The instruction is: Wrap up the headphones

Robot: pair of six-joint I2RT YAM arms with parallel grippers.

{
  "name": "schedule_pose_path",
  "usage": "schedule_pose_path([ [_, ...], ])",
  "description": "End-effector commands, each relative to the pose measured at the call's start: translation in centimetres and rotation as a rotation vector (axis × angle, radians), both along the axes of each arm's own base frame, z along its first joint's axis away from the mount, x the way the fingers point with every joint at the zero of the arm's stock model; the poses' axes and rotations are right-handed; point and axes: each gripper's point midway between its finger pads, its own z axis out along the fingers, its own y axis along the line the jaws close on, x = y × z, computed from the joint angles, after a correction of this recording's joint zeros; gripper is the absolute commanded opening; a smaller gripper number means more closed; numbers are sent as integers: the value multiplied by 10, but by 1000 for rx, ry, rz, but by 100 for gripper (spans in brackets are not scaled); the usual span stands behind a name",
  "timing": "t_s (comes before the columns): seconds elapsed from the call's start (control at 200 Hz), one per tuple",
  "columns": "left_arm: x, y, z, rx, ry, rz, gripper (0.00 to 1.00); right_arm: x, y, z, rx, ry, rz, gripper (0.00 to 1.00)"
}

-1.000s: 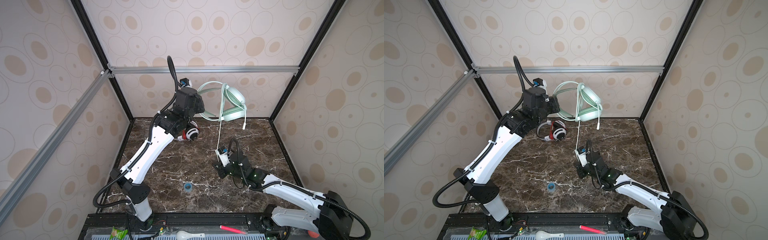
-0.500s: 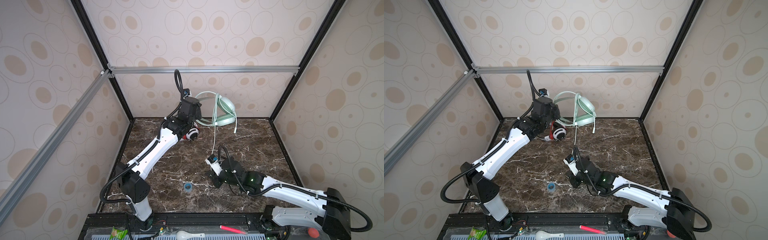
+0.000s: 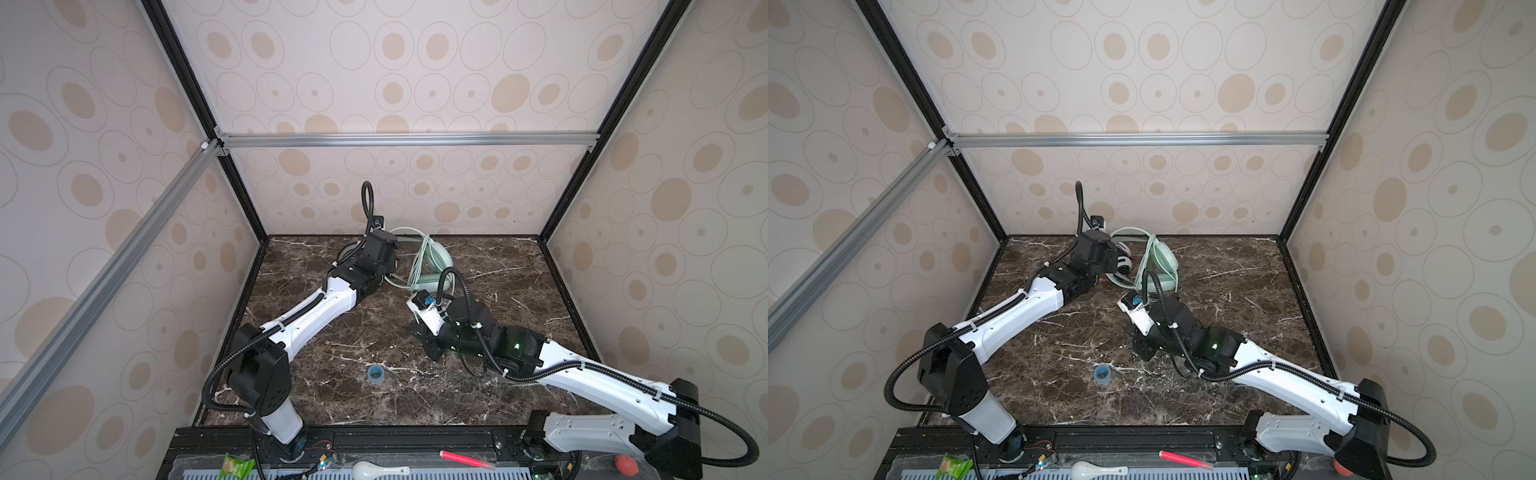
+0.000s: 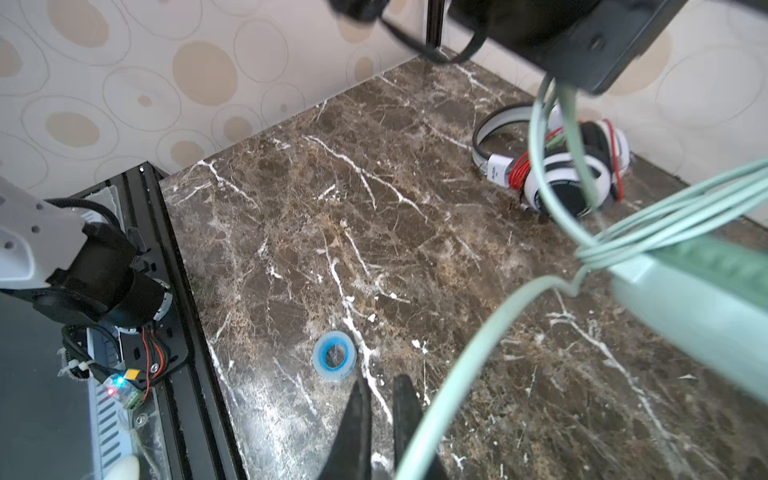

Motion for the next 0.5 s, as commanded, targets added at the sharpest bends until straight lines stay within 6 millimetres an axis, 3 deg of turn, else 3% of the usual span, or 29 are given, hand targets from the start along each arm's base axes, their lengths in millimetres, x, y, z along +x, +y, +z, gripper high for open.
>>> schedule_pose_path([
  [0.0,-11,-11,54,-96,-150,-84,0,11,-7,17,-44,-44,-16,0],
  [0.27,-55,-16,9,-49,-64,-207,0,48,-31,52,-55,-28,-86,0],
  [0.495,-88,-16,-8,-55,-29,-304,0,70,-52,53,-150,-26,-150,0],
])
